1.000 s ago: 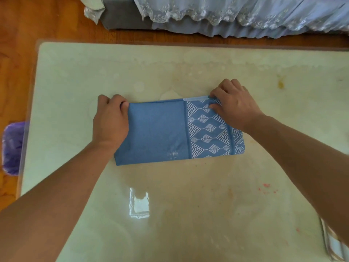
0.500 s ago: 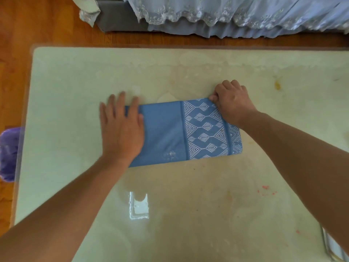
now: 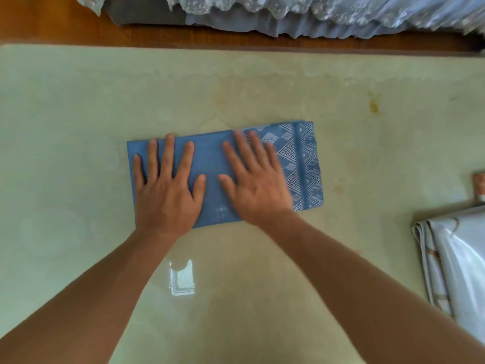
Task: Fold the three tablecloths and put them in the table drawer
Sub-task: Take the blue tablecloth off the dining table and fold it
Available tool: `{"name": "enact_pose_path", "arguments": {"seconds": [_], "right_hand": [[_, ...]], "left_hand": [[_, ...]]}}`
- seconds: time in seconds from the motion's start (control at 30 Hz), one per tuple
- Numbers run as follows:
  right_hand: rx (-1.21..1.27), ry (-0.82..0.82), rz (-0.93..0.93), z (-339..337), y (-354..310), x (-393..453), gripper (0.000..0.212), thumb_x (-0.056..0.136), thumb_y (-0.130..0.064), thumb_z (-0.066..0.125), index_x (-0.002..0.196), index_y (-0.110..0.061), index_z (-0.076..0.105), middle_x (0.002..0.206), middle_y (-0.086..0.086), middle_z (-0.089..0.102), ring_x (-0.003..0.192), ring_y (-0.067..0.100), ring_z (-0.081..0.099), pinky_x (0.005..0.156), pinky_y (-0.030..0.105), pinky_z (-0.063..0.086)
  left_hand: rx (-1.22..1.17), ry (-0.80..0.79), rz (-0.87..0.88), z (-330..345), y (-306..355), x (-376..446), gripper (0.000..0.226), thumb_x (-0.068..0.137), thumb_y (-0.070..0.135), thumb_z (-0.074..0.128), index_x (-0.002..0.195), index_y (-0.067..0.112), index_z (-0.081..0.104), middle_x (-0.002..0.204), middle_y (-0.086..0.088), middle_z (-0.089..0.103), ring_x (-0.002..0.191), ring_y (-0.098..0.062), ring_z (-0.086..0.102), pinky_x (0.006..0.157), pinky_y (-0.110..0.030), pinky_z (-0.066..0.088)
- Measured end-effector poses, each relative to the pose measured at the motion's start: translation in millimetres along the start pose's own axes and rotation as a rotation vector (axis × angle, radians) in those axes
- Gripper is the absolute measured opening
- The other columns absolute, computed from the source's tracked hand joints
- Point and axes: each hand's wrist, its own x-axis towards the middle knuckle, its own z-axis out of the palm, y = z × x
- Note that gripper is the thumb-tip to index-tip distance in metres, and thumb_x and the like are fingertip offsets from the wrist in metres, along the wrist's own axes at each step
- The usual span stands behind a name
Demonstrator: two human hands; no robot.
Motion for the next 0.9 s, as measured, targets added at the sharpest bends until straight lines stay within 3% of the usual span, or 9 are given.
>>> {"name": "enact_pose_path", "arguments": {"seconds": [0.1,0.2,0.37,0.43,0.53,0.63,0.73,0.8,0.9], "right_hand": [[-0.069,-0.039,0.056,-10,58,-7,0.069,0.103,-0.060,0.017,0.162,-0.025,0.011,0.169,0.003,0.002,0.156,0.021,-0.004,0.126,0.045,0.004],[0.003,-0.029,0.212,-16,92,-3,0.071,0.101,-0.064,0.015,0.161,-0.029,0.005,0.169,0.003,-0.003,0.156,0.020,-0.007,0.126,0.045,0.002],[-0.011,-0.026,0.272,-17,100,2,0.073,0.101,-0.064,0.011,0.161,-0.024,-0.001,0.169,0.005,-0.004,0.155,0.019,-0.008,0.126,0.045,-0.001],[-0.016,-0.020,0.275,-16,98,1,0.073,0.101,-0.065,0.011,0.161,-0.025,-0.002,0.169,0.004,-0.005,0.155,0.021,-0.009,0.126,0.046,-0.002],[-0.007,-0.008,0.296,-16,100,2,0.073,0.100,-0.066,0.012,0.161,-0.027,0.000,0.169,0.003,-0.003,0.155,0.024,-0.009,0.126,0.047,-0.002],[-0.013,-0.011,0.288,-14,101,2,0.073,0.100,-0.066,0.012,0.161,-0.027,0.000,0.169,0.003,-0.004,0.155,0.025,-0.010,0.125,0.047,-0.002],[-0.004,-0.001,0.283,-15,101,0,0.073,0.100,-0.066,0.012,0.161,-0.027,0.001,0.169,0.003,-0.003,0.155,0.025,-0.009,0.125,0.047,-0.002],[-0.003,-0.010,0.287,-15,101,1,0.073,0.100,-0.066,0.013,0.161,-0.027,0.001,0.169,0.002,-0.003,0.155,0.025,-0.009,0.125,0.047,-0.002],[0.091,-0.043,0.310,-20,101,1,0.074,0.101,-0.063,0.020,0.161,-0.025,-0.001,0.169,0.001,-0.004,0.155,0.023,-0.009,0.125,0.045,-0.003]], "left_hand": [[-0.007,0.000,0.005,0,2,-2,0.067,0.103,0.056,0.027,0.162,0.024,0.022,0.169,-0.012,0.016,0.156,-0.038,0.009,0.124,-0.059,0.007],[-0.005,0.005,0.002,-1,2,0,0.068,0.103,0.056,0.026,0.162,0.024,0.022,0.169,-0.012,0.015,0.156,-0.038,0.010,0.124,-0.059,0.008],[-0.047,0.000,0.027,0,0,0,0.067,0.103,0.055,0.032,0.161,0.022,0.026,0.168,-0.016,0.017,0.155,-0.040,0.013,0.124,-0.060,0.010],[-0.123,0.019,-0.111,-5,-3,-6,0.067,0.101,0.052,0.041,0.159,0.020,0.030,0.166,-0.022,0.018,0.152,-0.043,0.018,0.121,-0.060,0.016],[-0.379,-0.035,-0.511,-23,-10,-22,0.073,0.098,0.045,0.055,0.159,0.019,0.024,0.153,-0.023,0.031,0.136,-0.043,0.035,0.106,-0.061,0.035],[-0.679,-0.155,-0.716,-42,-24,-17,0.075,0.097,0.048,0.058,0.157,0.017,0.024,0.147,-0.016,0.037,0.128,-0.037,0.046,0.104,-0.054,0.044],[-0.961,-0.256,-0.908,-63,-40,6,0.061,0.091,0.059,0.061,0.132,0.015,0.053,0.128,-0.004,0.062,0.110,-0.029,0.063,0.096,-0.045,0.051],[-1.268,-0.387,-0.943,-83,-43,12,0.045,0.088,0.060,0.066,0.111,0.021,0.068,0.106,0.001,0.075,0.095,-0.025,0.073,0.087,-0.041,0.057],[-1.527,-0.516,-0.818,-114,-35,3,0.031,0.091,0.044,0.070,0.113,0.022,0.073,0.105,-0.001,0.079,0.090,-0.021,0.077,0.077,-0.035,0.059]]}}
